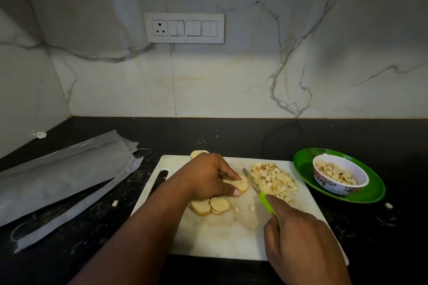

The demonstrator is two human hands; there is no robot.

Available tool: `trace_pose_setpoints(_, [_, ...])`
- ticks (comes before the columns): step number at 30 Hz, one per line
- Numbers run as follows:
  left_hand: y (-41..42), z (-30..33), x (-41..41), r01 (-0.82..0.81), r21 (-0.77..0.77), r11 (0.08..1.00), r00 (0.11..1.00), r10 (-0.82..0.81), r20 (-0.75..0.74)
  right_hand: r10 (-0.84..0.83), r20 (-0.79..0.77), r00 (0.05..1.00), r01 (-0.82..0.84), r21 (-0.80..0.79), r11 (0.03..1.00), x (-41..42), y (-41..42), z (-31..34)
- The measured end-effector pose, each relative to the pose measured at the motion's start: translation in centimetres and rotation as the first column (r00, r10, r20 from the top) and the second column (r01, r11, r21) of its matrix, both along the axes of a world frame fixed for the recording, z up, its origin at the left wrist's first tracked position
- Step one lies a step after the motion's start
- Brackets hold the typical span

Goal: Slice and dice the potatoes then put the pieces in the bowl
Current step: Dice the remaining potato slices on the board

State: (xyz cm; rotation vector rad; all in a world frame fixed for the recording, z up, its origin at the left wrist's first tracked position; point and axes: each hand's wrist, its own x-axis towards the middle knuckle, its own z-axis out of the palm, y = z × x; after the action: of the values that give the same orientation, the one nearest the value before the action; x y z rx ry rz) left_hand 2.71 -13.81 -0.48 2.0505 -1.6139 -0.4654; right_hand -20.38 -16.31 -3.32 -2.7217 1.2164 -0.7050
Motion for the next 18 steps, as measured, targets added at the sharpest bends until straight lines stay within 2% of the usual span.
trace_pose_setpoints(3, [0.0,-0.1,-0.1,-0.017,-0.002,1.000,0.999,0.017,-0.036,-0.011,-0.044,0.999,0.013,0.032,0.999,-0.1,0.9,0.9])
trace_pose_setpoints(4, [0.0,-0.1,-0.1,-0.023,0.000,1.000,0.999,0.023,-0.045,-0.006,0.055,0.998,0.006,0.009,1.000,-0.1,0.9,0.9])
trace_pose_setpoints(5, [0.0,-0.1,0.0,-0.025,0.000,1.000,0.998,0.025,-0.055,-0.010,0.087,0.996,0.013,-0.038,0.999,0.0,1.0,1.1])
trace_pose_setpoints(9, [0.1,0.0,0.0,-0.043,-0.019,0.999,0.992,0.041,-0.116,-0.034,-0.003,0.999,0.034,0.008,0.999,0.7,1.2,2.5])
trace_pose_setpoints(14, [0.2,0.0,-0.5,0.006,-0.009,1.000,0.999,-0.006,-0.041,0.013,-0.039,0.999,-0.012,0.023,1.000,1.7,0.9,2.7])
trace_pose_setpoints(18, [-0.2,0.2,-1.3,-0.030,-0.003,1.000,0.999,0.031,0.016,0.038,-0.100,0.994,-0.038,0.004,0.999,2.1,0.7,3.3])
